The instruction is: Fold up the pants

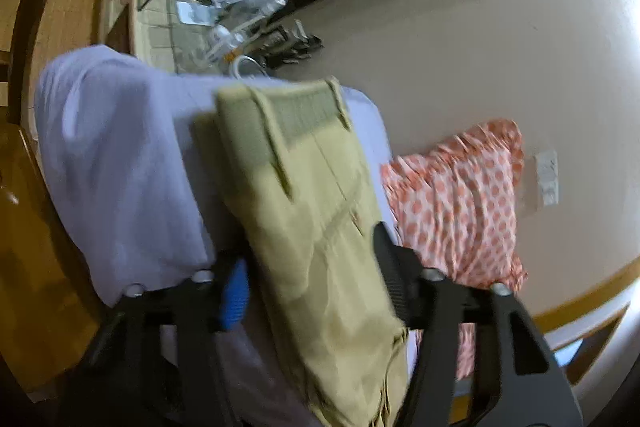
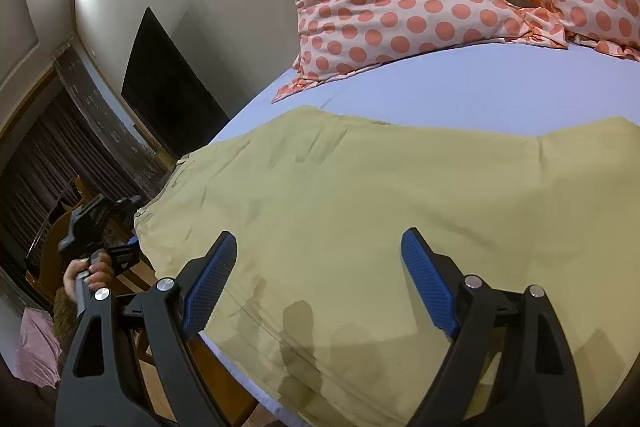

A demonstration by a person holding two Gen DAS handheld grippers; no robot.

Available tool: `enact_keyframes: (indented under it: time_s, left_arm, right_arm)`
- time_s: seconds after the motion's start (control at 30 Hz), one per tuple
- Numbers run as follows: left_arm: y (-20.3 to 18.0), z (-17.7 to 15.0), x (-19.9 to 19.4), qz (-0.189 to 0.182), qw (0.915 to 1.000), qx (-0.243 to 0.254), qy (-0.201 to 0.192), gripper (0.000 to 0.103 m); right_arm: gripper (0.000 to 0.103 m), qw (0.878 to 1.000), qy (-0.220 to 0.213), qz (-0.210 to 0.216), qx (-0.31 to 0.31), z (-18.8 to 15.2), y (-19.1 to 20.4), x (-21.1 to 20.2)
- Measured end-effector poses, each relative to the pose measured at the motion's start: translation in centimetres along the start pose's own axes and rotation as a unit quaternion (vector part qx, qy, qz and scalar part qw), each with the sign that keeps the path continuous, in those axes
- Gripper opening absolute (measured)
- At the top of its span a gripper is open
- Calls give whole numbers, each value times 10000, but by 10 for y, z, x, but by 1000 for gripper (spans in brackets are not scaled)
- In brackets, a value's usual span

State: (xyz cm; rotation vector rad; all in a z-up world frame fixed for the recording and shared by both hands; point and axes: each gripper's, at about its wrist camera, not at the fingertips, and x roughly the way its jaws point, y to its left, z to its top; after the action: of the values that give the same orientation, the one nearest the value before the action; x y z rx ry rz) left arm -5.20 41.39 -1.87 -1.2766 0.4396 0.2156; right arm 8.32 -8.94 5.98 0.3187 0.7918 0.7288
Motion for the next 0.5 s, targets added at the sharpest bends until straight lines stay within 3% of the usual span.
enact_keyframes:
  time_s: [0.03,0.1,0.2,0.3,0.37,0.43,0.47,0.5]
  left_arm:
    - [2,5,3,43,10000,-24,-35,40]
    - [2,10,10,314,9994,133,-71,13]
    - [-21,4,12,797,9935,773,-247,8]
    - [-83,-16,7,1059,9718,2039,-533,6]
    - [-130,-39,6,942,9533,2813,-562,6]
    - [-187,-81,11,682,9230,3758,-467,6]
    - [-219,-115,16,422,9013,4298,-328,6]
    - [-237,-140,20,226,8856,4635,-206,6]
  right_arm:
    - [86,10000,-17,5,9,0,-1,-2]
    - [86,10000,-53,24,38,1,-4,-4]
    - [86,9999,-108,24,94,2,-10,-11]
    - [86,9994,-311,-9,181,5,-21,-27]
    - [86,9982,-534,-77,256,7,-30,-43]
    - [86,9954,-842,-223,392,10,-45,-67]
    - [86,9936,-983,-316,469,11,-53,-77]
    - [86,9904,-1173,-453,578,11,-63,-92]
